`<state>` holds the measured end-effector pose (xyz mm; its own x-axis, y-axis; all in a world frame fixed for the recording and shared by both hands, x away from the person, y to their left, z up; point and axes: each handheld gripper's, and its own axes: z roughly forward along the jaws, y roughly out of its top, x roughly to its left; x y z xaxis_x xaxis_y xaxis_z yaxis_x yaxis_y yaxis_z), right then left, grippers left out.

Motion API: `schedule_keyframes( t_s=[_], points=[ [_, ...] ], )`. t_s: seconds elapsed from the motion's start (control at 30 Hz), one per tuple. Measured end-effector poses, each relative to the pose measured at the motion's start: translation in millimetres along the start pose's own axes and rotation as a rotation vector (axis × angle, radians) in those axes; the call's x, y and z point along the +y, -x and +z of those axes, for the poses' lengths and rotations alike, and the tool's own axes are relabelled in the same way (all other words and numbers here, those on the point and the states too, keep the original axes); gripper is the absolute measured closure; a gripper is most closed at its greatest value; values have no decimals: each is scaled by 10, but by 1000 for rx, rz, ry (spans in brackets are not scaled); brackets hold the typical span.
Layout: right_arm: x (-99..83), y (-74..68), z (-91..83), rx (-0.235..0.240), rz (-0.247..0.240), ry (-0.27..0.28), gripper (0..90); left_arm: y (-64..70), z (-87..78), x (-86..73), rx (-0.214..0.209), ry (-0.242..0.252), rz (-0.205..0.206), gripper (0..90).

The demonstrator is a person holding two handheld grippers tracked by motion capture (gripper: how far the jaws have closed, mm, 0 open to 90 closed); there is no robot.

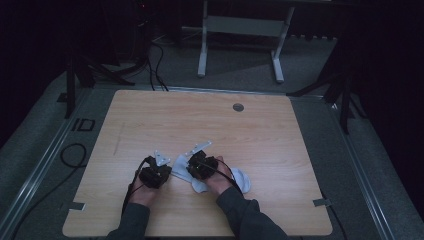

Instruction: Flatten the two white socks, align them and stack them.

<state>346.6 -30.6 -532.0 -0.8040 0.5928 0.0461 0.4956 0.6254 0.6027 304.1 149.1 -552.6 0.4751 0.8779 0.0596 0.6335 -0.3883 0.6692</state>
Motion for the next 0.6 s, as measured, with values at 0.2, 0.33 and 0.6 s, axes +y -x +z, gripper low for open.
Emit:
schedule_keyframes(
  t_s=[0.2,0.33,0.6],
  points=[
    [-9,24,40,15,23,-4,838,73,-111,66,-30,94,27,885],
    [-13,20,57,14,19,-9,827,138,-15,125,-27,69,61,877],
    [-50,29,-22,24,8,4,757,156,77,122,-38,28,56,882]
  ],
)
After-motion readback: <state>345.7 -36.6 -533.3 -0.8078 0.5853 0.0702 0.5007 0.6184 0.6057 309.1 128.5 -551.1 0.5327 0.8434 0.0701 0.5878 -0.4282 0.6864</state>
